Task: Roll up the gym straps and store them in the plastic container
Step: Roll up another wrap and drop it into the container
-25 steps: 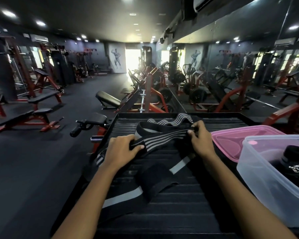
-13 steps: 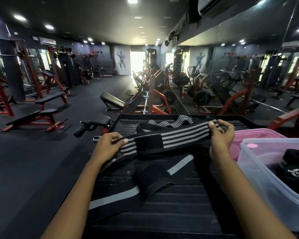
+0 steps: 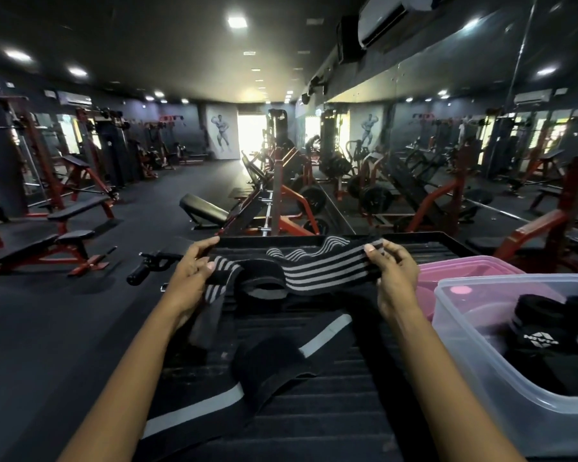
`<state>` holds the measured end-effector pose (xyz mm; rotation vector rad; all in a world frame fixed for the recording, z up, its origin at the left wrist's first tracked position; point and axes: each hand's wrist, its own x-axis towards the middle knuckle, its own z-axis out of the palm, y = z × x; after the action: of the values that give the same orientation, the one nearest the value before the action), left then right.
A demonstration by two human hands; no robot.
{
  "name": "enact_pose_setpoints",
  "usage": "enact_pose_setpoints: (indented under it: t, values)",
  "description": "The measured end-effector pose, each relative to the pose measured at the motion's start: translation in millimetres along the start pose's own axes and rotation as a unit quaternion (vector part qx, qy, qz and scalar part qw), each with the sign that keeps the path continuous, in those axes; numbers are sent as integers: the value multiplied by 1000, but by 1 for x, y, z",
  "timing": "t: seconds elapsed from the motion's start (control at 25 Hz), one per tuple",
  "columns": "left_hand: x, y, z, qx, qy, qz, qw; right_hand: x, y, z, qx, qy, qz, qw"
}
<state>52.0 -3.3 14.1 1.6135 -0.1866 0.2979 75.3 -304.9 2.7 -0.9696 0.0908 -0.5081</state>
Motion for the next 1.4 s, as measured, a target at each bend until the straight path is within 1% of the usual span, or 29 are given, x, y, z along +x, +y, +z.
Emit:
enact_pose_setpoints:
  t: [0.08, 0.16, 0.2, 0.24, 0.32, 0.36, 0.4, 0.44, 0.48, 0.52, 0.56, 0.6, 0.64, 0.68, 0.72, 0.76, 0.8, 0.84, 0.88, 0.92, 0.96, 1.0, 1.04, 1.08, 1.12, 1.16, 1.24, 1.32, 1.4]
  values:
    - [16, 15, 16, 7, -56, 16, 998, -2, -2, 2, -2, -30, 14, 999]
    - [37, 34, 33, 97, -103, 76, 987, -6, -6, 4, 53, -59, 22, 997]
    - [48, 43, 42, 155, -113, 112, 975, -7, -9, 3, 94, -81, 24, 992]
    - [58, 49, 49, 220, -102, 150, 958, -9, -14, 3, 136, -103, 28, 985]
    - [78, 51, 58, 335, -40, 229, 913, -14, -25, 0, 215, -154, 41, 964]
    - [88, 47, 63, 377, -7, 250, 892, -17, -31, -2, 244, -187, 47, 950]
    - [97, 43, 67, 418, 17, 250, 873, -21, -37, -3, 264, -224, 53, 937]
    - [105, 37, 71, 466, 19, 230, 854, -24, -40, -3, 262, -263, 59, 927]
    - [110, 30, 77, 522, -8, 195, 830, -26, -41, -4, 228, -308, 67, 921]
    - [113, 23, 82, 581, -53, 155, 797, -26, -37, -6, 163, -353, 76, 918]
    - [113, 16, 86, 635, -102, 121, 756, -28, -34, -5, 79, -396, 87, 911]
    - [114, 9, 88, 667, -146, 90, 725, -30, -30, -3, -10, -437, 99, 894]
    - [115, 1, 89, 682, -178, 61, 707, -32, -26, -2, -87, -479, 116, 866]
    - [120, -9, 86, 685, -198, 38, 700, -33, -21, -1, -143, -518, 142, 831]
    - [124, -17, 82, 682, -212, 26, 700, -33, -17, 0, -179, -548, 169, 799]
    - [128, -22, 77, 671, -215, 29, 709, -33, -13, 1, -201, -564, 187, 779]
    - [129, -24, 74, 649, -195, 53, 733, -32, -10, 1, -211, -566, 193, 773]
    - [129, -24, 72, 607, -143, 95, 776, -30, -8, 1, -213, -556, 190, 780]
    - [123, -20, 71, 540, -69, 134, 828, -31, -6, 3, -207, -540, 182, 796]
    - [111, -14, 72, 444, -6, 158, 882, -30, -4, 4, -201, -514, 171, 816]
    - [96, -4, 74, 343, 6, 163, 925, -30, -3, 6, -193, -484, 162, 838]
    - [78, 6, 74, 248, -39, 158, 955, -30, -1, 8, -185, -453, 153, 858]
    - [55, 14, 76, 182, -123, 143, 965, -31, -1, 11, -176, -423, 144, 877]
    - [33, 18, 77, 149, -204, 129, 959, -32, -1, 13, -165, -396, 133, 893]
    - [13, 20, 77, 146, -248, 129, 949, -33, -2, 15, -154, -375, 121, 906]
    - [-1, 18, 76, 151, -257, 145, 944, -35, -3, 16, -148, -361, 109, 914]
    - [-19, 9, 77, 176, -211, 206, 939, -36, -5, 18, -164, -342, 85, 921]
    - [-28, 1, 83, 182, -153, 251, 938, -37, -5, 20, -217, -334, 41, 916]
    - [-30, -2, 87, 143, -106, 242, 954, -37, -7, 21, -229, -343, 15, 911]
